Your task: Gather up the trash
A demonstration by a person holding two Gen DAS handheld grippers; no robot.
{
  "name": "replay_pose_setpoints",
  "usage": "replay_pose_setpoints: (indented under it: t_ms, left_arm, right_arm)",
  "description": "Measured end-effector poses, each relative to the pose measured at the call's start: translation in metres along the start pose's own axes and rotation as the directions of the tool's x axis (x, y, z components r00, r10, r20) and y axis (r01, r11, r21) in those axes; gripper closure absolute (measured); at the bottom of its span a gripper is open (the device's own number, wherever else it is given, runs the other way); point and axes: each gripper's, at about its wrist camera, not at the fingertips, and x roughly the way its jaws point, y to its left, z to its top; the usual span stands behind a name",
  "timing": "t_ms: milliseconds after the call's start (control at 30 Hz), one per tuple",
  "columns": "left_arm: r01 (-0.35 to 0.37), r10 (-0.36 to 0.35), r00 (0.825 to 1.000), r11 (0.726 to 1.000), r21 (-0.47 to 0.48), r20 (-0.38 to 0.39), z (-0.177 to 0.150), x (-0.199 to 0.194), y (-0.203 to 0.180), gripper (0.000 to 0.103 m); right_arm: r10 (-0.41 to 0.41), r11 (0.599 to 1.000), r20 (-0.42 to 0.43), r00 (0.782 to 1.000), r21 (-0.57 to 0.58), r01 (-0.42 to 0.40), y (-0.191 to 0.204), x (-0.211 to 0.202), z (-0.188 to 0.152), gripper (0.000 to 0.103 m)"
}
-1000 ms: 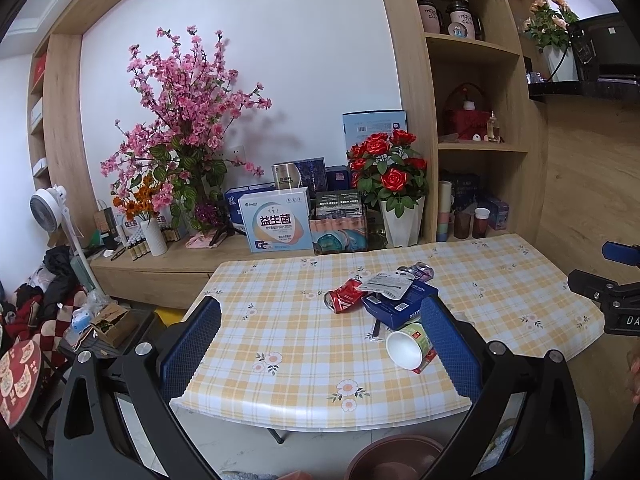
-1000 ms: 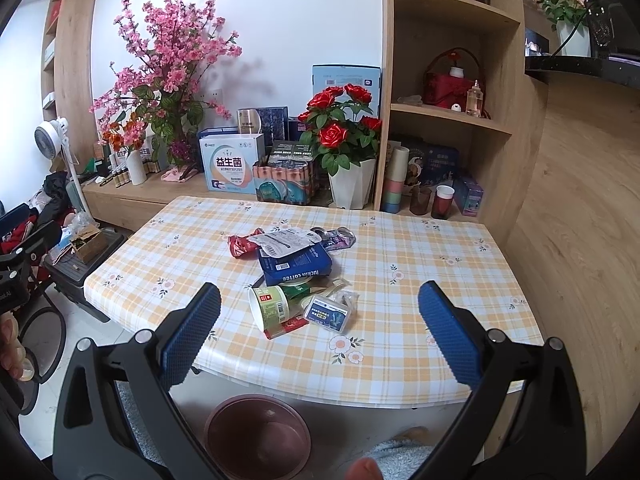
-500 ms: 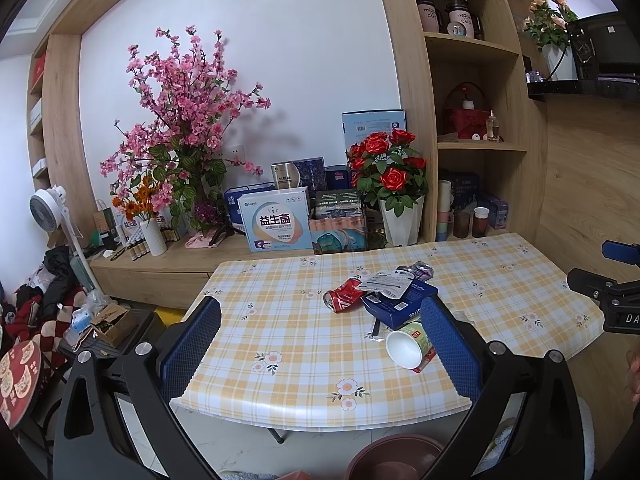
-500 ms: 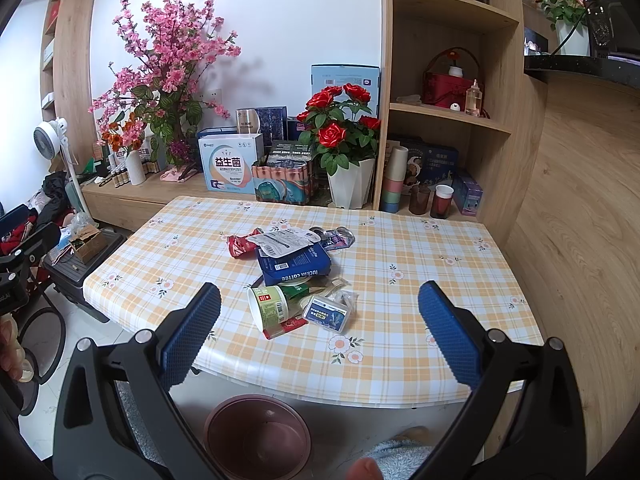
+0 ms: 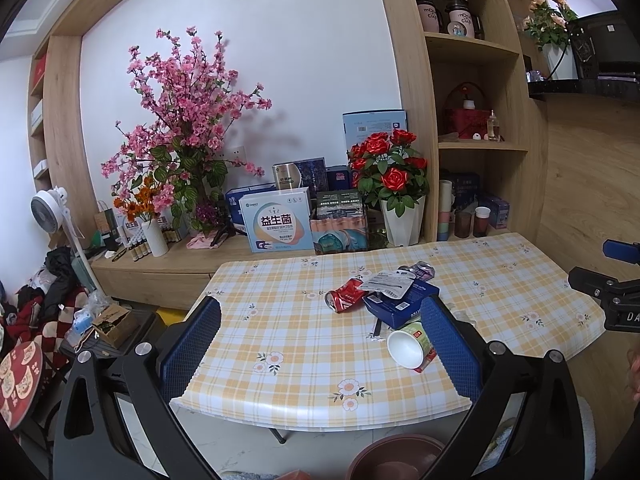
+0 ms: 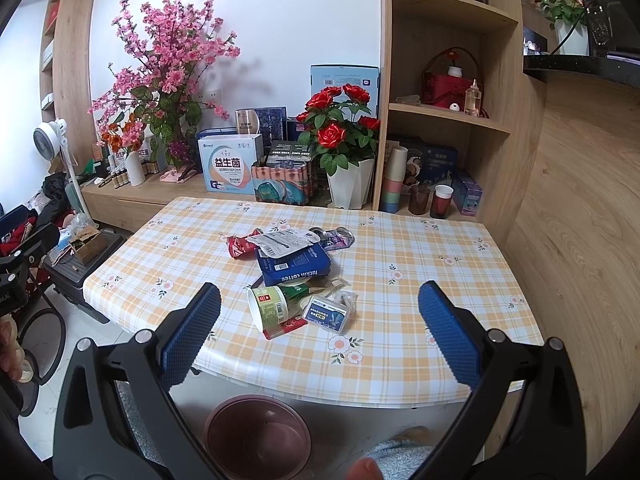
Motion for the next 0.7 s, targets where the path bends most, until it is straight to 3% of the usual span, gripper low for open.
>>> replay_pose_setpoints:
  t_ms: [700]
  left_arm:
    - [0.006,-0.006,1.000,1.000,0.005,-0.005,-0.0063,0.0002,-0.0009,0.005]
  right_arm:
    - [-0.003,1.000,-0.019,1.000,0.007,0.003,0.0003,0.0070,-0.0059,0.006]
